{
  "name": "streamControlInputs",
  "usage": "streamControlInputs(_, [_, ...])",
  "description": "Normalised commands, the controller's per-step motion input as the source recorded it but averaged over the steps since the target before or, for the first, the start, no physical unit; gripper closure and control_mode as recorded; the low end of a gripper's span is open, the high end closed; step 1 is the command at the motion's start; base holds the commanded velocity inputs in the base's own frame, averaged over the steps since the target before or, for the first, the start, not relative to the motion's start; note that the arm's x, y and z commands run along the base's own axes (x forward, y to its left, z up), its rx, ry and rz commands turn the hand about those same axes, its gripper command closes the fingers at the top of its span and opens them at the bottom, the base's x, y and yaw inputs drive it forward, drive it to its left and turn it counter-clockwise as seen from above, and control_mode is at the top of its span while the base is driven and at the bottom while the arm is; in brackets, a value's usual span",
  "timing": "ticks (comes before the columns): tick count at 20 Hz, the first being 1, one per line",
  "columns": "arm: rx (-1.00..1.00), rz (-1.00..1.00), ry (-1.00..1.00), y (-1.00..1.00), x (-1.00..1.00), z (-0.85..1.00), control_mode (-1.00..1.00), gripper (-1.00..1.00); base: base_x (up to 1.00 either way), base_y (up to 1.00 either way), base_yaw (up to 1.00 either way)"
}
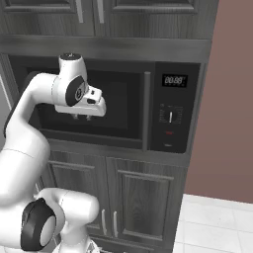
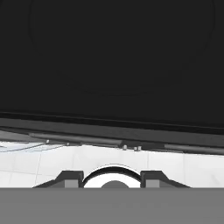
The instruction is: Place the sponge inside the microwave to prepare for sanitizing.
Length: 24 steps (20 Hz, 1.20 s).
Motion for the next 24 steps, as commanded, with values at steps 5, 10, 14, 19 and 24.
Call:
streamControlInputs(5, [0.0, 0.0, 0.0, -0.02, -0.19, 0.0, -1.0, -1.0, 0.0, 0.0, 0.0])
streamControlInputs(10, [0.0, -0.1, -0.01, -0.15, -0.2, 0.14, -1.0, -1.0, 0.0, 0.0, 0.0])
streamControlInputs(14, [0.0, -0.13, -0.18, -0.45, -0.38, 0.09, -1.0, -1.0, 0.0, 0.0, 0.0])
streamControlInputs(19, [0.0, -0.04, -0.12, -0.92, -0.08, -0.11, -1.0, -1.0, 0.0, 0.0, 0.0])
streamControlInputs(24, [0.0, -0.05, -0.01, -0.86, -0.17, 0.02, -1.0, -1.0, 0.0, 0.0, 0.0])
